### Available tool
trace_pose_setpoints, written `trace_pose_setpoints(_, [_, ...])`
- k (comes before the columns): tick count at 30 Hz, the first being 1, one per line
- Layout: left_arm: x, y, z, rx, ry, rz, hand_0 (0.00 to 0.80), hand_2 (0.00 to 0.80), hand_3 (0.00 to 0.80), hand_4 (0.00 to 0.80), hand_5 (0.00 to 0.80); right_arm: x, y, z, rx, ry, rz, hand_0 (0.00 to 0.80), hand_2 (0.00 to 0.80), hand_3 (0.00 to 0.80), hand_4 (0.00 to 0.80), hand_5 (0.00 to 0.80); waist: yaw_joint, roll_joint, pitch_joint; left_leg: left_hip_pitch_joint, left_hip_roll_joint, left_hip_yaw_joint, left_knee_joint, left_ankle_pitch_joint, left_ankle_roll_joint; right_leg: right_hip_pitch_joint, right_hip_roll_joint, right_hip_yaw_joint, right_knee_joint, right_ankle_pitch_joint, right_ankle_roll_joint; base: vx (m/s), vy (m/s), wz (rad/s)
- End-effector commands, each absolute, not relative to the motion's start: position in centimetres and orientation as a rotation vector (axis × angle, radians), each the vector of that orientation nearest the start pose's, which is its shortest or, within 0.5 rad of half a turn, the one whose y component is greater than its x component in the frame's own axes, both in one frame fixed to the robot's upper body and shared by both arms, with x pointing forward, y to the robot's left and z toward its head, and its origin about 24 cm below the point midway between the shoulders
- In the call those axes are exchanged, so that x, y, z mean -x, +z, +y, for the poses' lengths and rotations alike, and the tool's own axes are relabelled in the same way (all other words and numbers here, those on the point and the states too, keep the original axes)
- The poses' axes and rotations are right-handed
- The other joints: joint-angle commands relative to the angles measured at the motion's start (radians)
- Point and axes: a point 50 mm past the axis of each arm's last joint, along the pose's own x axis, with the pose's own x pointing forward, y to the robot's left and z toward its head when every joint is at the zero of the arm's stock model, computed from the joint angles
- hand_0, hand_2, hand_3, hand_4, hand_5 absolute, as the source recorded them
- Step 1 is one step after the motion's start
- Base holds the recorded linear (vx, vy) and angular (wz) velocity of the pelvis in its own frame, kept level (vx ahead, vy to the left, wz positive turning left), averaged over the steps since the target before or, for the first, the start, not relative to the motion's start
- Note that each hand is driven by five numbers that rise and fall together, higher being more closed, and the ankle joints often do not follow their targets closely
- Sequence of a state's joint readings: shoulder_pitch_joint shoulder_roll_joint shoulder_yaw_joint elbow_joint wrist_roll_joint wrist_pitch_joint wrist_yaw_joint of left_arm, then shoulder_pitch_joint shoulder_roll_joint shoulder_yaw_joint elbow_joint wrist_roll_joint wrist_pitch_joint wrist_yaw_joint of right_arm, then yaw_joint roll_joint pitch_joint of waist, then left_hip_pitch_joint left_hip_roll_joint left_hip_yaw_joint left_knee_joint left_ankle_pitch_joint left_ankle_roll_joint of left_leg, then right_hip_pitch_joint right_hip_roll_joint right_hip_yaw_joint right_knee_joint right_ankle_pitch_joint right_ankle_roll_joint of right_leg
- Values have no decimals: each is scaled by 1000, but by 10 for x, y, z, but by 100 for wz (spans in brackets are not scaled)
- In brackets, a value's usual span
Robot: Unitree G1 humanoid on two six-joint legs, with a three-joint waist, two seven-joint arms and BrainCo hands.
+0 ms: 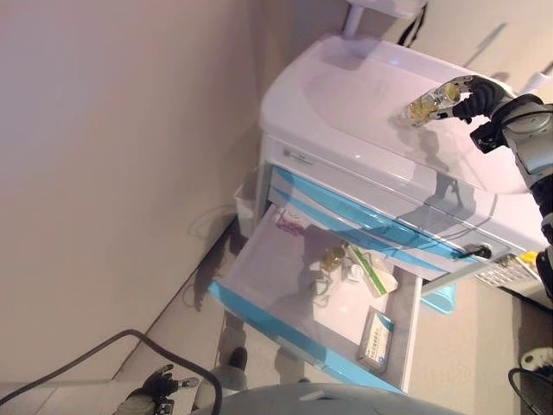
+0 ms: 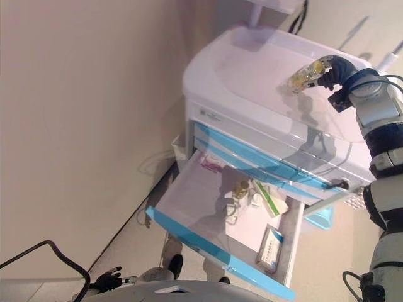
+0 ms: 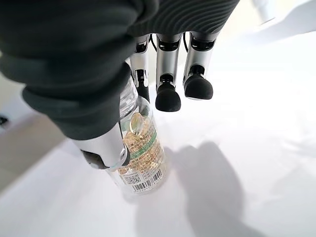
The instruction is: Open the drawer and pick up the medicine
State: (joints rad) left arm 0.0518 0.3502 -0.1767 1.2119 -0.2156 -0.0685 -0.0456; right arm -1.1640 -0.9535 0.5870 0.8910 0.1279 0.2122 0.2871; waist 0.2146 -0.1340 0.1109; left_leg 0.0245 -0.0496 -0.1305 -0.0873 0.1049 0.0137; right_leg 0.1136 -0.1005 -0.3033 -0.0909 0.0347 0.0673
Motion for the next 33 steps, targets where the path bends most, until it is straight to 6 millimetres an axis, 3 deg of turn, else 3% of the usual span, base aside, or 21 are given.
trace_pose_setpoints(1, [-71,-148,286,-278,129,1224,0,0,0,0,0,-380,302,-311,1035,-123,199,800,800,800,800,800,32,-9,-26,16,9,5,0,-59,-17,-30,-37,-4,104,-1,42,18,19,25])
trace_pose_setpoints(8, [-71,-146,290,-285,128,1212,0,0,0,0,0,-378,304,-317,1126,-83,384,800,800,800,800,800,55,-12,-21,16,6,-16,0,-51,-15,-26,-42,-22,118,-7,43,20,3,11])
trace_pose_setpoints(16, [-65,-146,293,-275,143,1218,0,0,0,0,0,-378,305,-314,1181,-31,432,791,791,791,791,791,52,-17,-24,16,8,-12,0,-48,-18,-24,-38,-17,118,-10,41,5,-2,3])
trace_pose_setpoints(17, [-65,-146,292,-274,143,1217,0,0,0,0,0,-378,304,-313,1187,-29,425,587,587,587,587,587,52,-16,-24,17,7,-13,0,-48,-18,-24,-37,-16,118,-10,41,0,0,0])
trace_pose_setpoints(18, [-64,-146,292,-274,142,1217,0,0,0,0,0,-378,304,-313,1188,-28,424,474,474,474,474,474,52,-16,-24,17,7,-13,0,-48,-18,-23,-37,-16,118,-10,41,0,0,0])
trace_pose_setpoints(19, [-65,-146,291,-273,139,1216,0,0,0,0,0,-379,303,-312,1196,-27,425,449,449,449,449,449,53,-15,-24,18,6,-14,0,-48,-18,-23,-37,-16,118,-10,41,0,0,0])
trace_pose_setpoints(20, [-65,-146,291,-274,135,1215,0,0,0,0,0,-379,303,-311,1204,-29,420,370,370,370,370,370,54,-15,-24,18,6,-14,0,-48,-18,-23,-37,-16,118,-10,41,0,0,0])
trace_pose_setpoints(21, [-65,-147,290,-276,133,1214,0,0,0,0,0,-380,303,-311,1209,-32,413,0,0,0,0,0,54,-15,-23,19,6,-14,0,-49,-18,-23,-37,-15,118,-10,41,0,0,0])
trace_pose_setpoints(33, [-69,-146,290,-278,124,1209,0,0,0,0,0,-382,312,-307,1167,-115,278,0,0,0,0,0,52,-11,-18,20,7,-11,0,-51,-17,-27,-38,-10,116,-6,45,0,0,0])
